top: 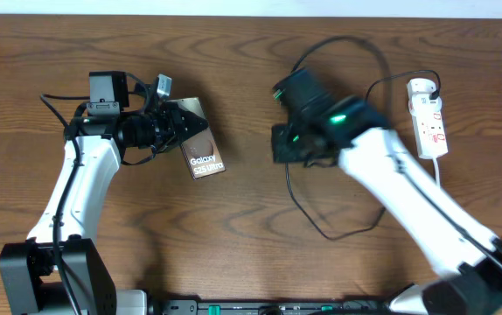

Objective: Plug charger to phone and switch on socket
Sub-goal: 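Close the right gripper on the USB-C plug and lift it, then carry the plug with the right gripper toward the phone's bottom edge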

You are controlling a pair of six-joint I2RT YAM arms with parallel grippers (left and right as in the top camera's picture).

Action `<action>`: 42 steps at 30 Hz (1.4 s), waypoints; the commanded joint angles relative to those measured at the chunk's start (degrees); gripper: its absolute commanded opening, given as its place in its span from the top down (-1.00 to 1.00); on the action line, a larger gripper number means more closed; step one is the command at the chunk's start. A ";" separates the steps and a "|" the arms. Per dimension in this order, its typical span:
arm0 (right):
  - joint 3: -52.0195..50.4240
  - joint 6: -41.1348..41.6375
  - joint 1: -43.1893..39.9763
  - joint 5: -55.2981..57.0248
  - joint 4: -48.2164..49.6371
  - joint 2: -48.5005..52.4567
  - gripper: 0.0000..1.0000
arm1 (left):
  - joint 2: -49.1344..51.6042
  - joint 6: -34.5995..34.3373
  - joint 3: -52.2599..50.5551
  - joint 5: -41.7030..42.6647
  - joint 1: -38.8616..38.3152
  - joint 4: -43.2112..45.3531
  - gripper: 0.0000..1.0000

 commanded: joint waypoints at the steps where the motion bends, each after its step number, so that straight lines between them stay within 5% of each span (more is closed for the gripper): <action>1: 3.37 -19.91 -6.60 -32.57 -0.07 -4.17 0.98 | -0.42 0.98 0.70 1.18 -0.04 0.20 0.86; 3: 3.30 -26.49 -10.56 -46.90 -0.94 -4.22 0.98 | -0.42 0.98 0.70 1.20 -0.07 0.55 0.86; 7: 2.62 -33.20 -15.34 -57.33 -3.91 -2.82 0.98 | -0.42 0.94 0.70 2.12 -0.07 1.53 0.86; 23: -1.86 -51.06 -13.49 -75.60 -7.13 14.80 0.98 | -0.42 -3.89 0.70 20.85 4.42 14.23 0.86; 33: -1.86 -45.40 -8.72 -78.16 2.25 20.02 0.97 | -0.42 -20.70 0.70 22.69 8.44 34.93 0.86; 37: -1.86 -38.40 -6.71 -78.14 13.29 20.06 0.97 | -0.39 -29.22 0.70 20.72 8.44 44.19 0.85; 42: -1.86 -31.06 -5.68 -78.14 24.11 20.06 0.97 | -0.37 -30.69 0.70 20.79 8.52 45.66 0.85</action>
